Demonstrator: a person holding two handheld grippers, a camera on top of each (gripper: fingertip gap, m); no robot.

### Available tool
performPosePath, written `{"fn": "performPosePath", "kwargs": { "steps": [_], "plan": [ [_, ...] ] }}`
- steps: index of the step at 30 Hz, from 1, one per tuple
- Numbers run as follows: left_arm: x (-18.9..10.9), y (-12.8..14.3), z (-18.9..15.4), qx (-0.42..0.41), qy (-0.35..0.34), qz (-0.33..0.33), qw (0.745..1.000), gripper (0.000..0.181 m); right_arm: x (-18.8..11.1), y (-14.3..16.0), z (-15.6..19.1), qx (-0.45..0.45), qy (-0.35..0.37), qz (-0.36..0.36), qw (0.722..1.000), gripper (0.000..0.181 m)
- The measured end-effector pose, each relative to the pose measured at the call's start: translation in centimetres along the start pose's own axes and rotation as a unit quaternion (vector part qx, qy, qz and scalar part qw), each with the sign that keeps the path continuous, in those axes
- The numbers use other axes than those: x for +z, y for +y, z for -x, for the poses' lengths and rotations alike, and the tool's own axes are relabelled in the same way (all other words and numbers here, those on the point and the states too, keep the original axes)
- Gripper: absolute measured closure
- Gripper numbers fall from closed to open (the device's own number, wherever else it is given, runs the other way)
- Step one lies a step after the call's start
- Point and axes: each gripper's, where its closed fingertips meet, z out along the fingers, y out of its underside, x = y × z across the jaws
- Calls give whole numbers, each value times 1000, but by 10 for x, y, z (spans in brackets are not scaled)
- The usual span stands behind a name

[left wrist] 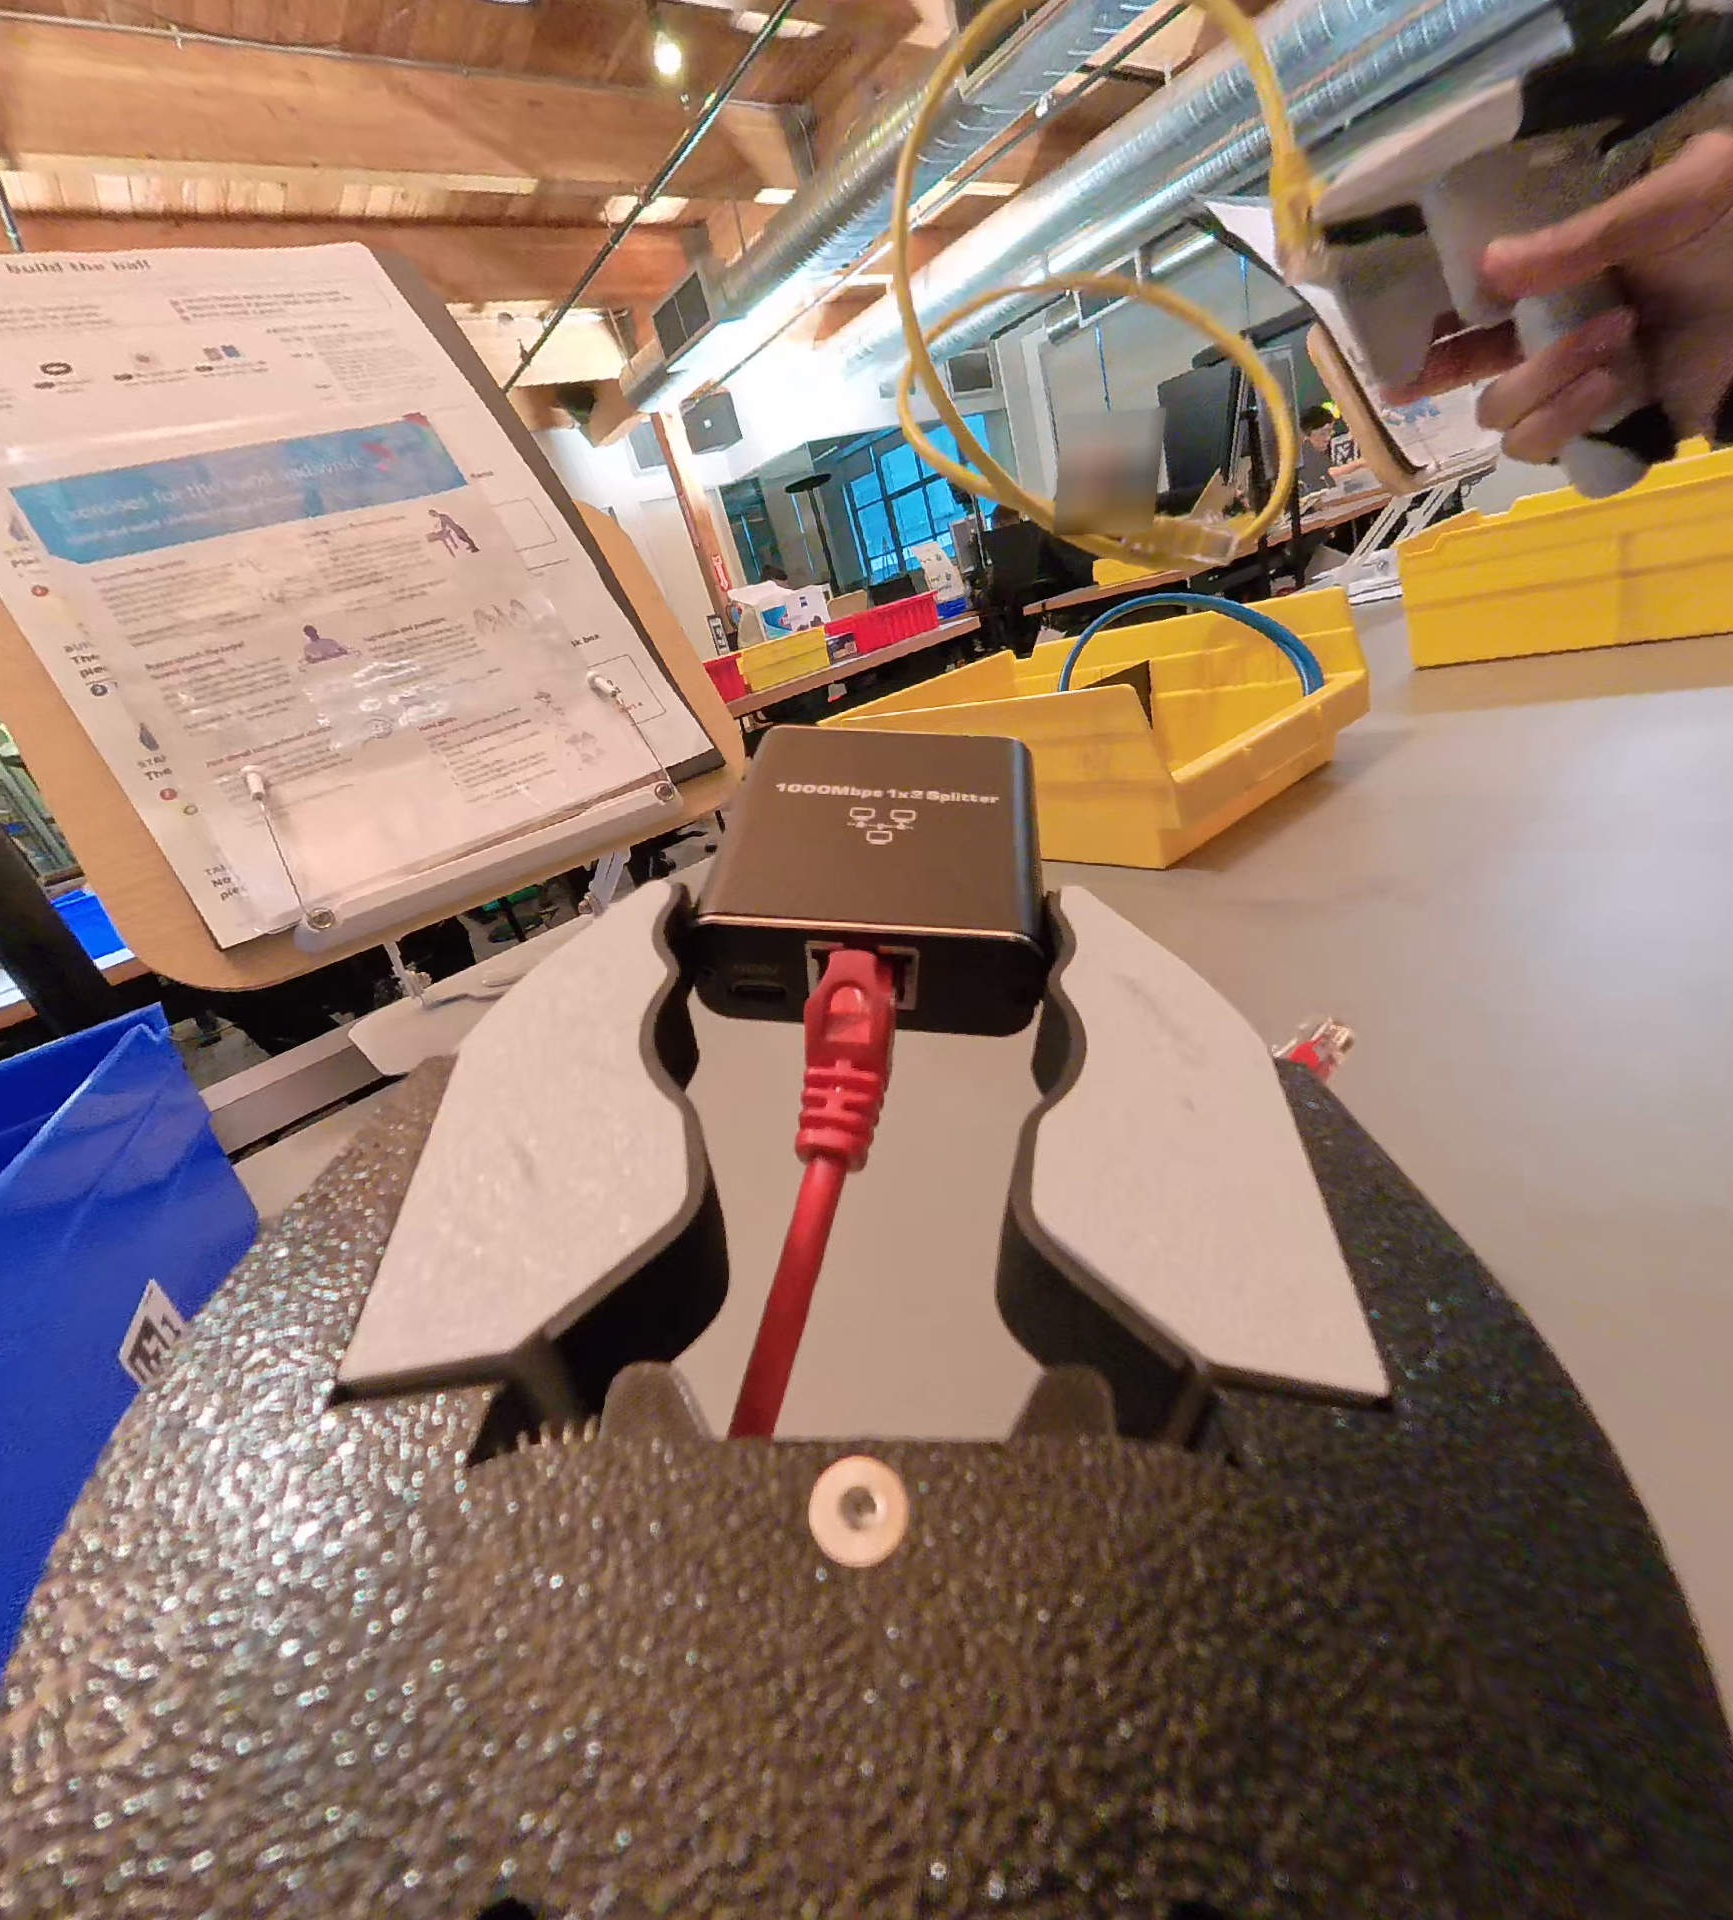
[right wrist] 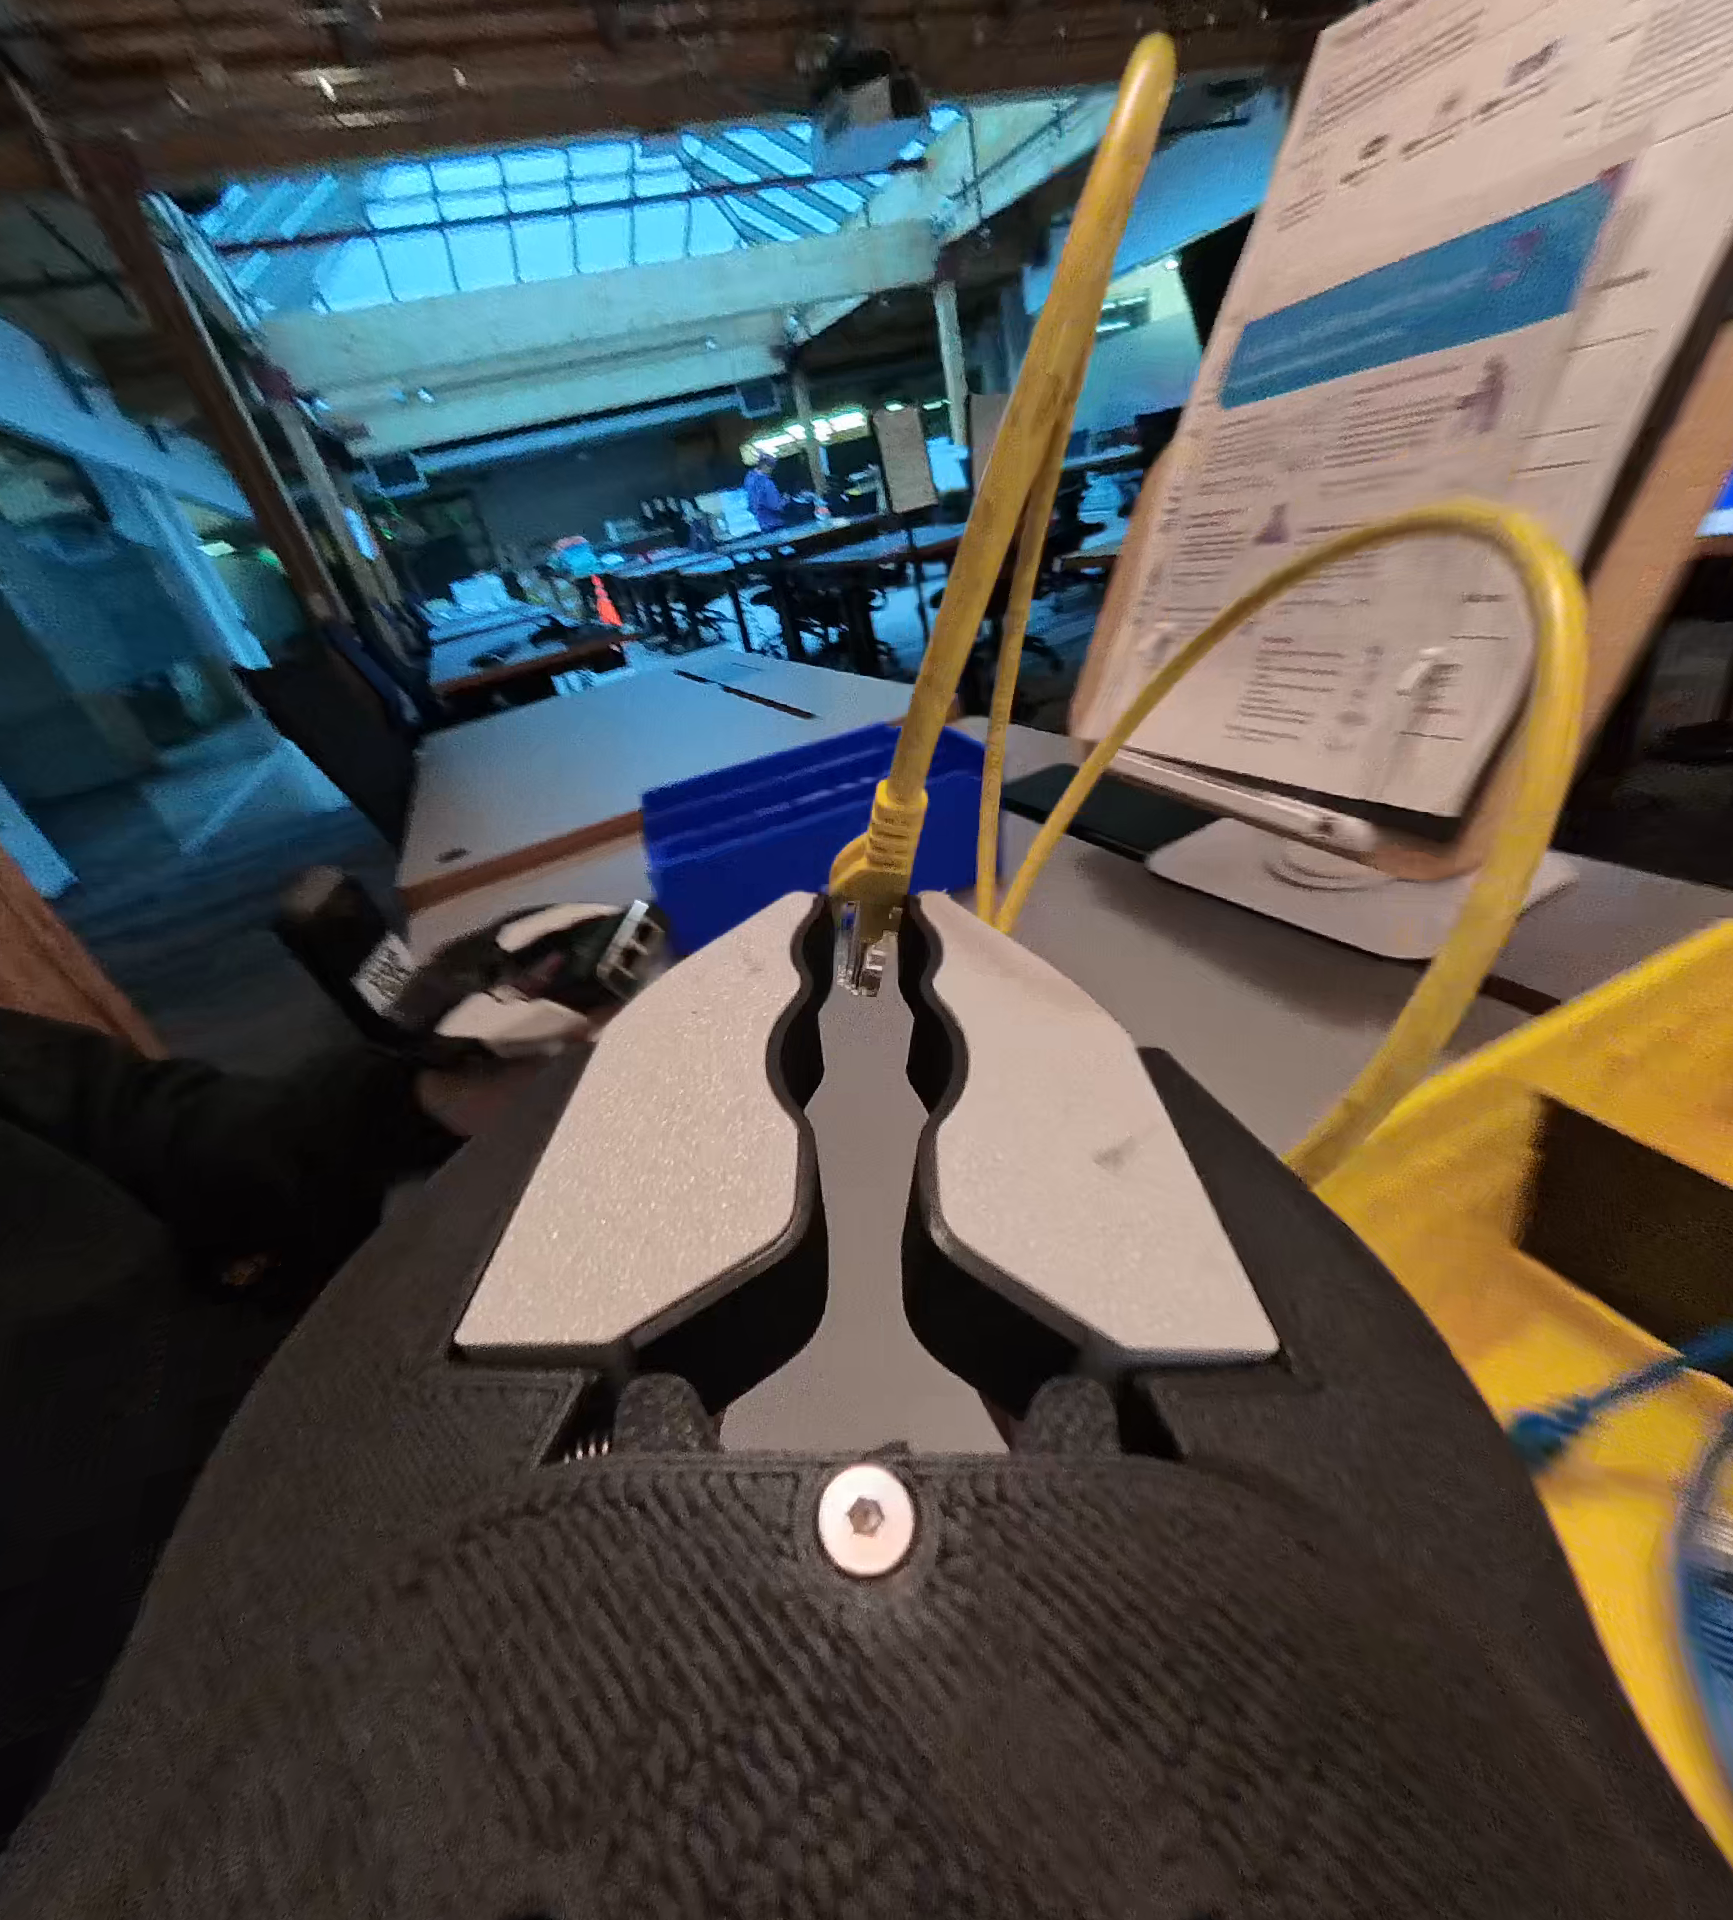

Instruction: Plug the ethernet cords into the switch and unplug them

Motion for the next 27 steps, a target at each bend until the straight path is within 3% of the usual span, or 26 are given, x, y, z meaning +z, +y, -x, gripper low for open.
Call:
{"fn": "performPosePath", "kwargs": {
  "steps": [5, 9, 13, 19, 21, 24, 25, 27],
  "plan": [
    [0, 1, 0, -4, 3, 1, 1000, 119, -36, 10, -70, 24, 62, 12, 998, 169],
    [0, 1, 0, -7, 2, 0, 1000, 118, -41, 50, -110, 119, 76, 52, 989, 168],
    [0, 1, -1, -5, 4, 0, 1000, 119, -38, 84, -128, 171, 87, 95, 977, 169],
    [-1, 1, -1, -6, 4, 0, 1000, 118, -50, 125, -170, 264, 229, 163, 923, 166],
    [0, 1, -2, -4, 6, 0, 1000, 118, -59, 136, -179, 268, 284, 199, 899, 154],
    [0, 1, -4, -4, 12, 2, 1000, 119, -78, 134, -183, 205, 375, 248, 869, 106],
    [0, 1, -5, -4, 16, 2, 1000, 119, -76, 123, -177, 175, 387, 239, 873, 91],
    [1, 1, -7, -2, 24, 2, 1000, 119, -57, 102, -150, 136, 373, 207, 894, 82]
  ]
}}
